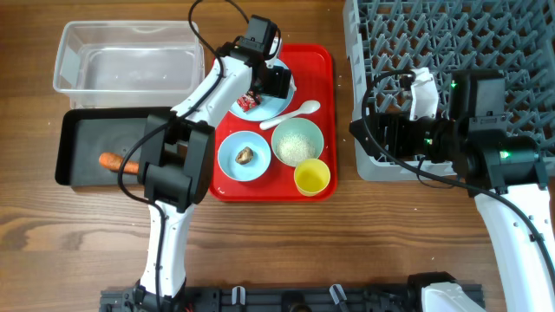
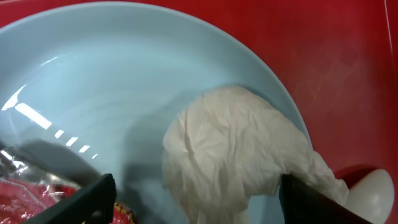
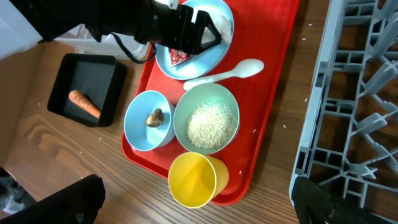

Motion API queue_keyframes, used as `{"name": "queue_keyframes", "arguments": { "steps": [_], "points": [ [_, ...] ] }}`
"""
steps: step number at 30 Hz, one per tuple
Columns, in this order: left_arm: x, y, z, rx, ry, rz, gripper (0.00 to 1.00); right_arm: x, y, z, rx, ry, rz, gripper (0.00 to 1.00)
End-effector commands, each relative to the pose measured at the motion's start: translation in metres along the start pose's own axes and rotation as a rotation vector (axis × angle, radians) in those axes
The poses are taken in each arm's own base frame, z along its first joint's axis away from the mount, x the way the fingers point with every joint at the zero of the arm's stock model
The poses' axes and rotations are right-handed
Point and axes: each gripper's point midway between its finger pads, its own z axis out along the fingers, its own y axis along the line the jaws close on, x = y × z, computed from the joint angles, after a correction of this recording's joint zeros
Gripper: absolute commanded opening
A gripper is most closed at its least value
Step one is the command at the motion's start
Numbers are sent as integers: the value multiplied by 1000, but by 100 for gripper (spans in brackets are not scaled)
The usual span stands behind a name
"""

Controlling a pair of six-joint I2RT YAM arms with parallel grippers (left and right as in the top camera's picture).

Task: Sort waste into correct bins and load items into the dishwasher rack

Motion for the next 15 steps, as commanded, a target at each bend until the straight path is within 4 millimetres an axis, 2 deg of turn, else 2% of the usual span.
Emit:
{"name": "queue_keyframes", "arguments": {
  "steps": [1, 2, 4, 5, 7, 8, 10, 11, 12, 14, 15],
  "points": [
    [5, 2, 15, 15, 14, 12, 57, 0, -2, 2, 9, 5, -15, 100],
    [5, 2, 15, 15, 14, 12, 34, 0, -2, 2, 9, 5, -15, 100],
    [4, 2, 15, 15, 14, 11, 12, 0, -2, 2, 9, 4, -15, 100],
    [4, 2, 14, 16, 15, 6, 4, 0, -2, 2, 9, 4, -15, 100],
    [3, -2, 1, 31, 14, 3, 4, 0, -2, 2, 8, 4, -15, 100],
    [-1, -5, -12, 40, 2, -4, 4, 0, -2, 2, 9, 5, -14, 100],
    [-23, -6, -62, 44, -81, -50, 4, 0, -2, 2, 9, 5, -15, 100],
    [-36, -4, -94, 48, -139, -68, 4, 0, -2, 2, 9, 5, -15, 100],
    [-42, 0, -110, 40, -170, -86, 4, 1, -2, 2, 9, 6, -15, 100],
    [-59, 23, -160, -17, -279, -163, 4, 0, -2, 2, 9, 2, -17, 100],
    [-63, 36, -176, -52, -313, -195, 4, -1, -2, 2, 9, -1, -19, 100]
  ]
}}
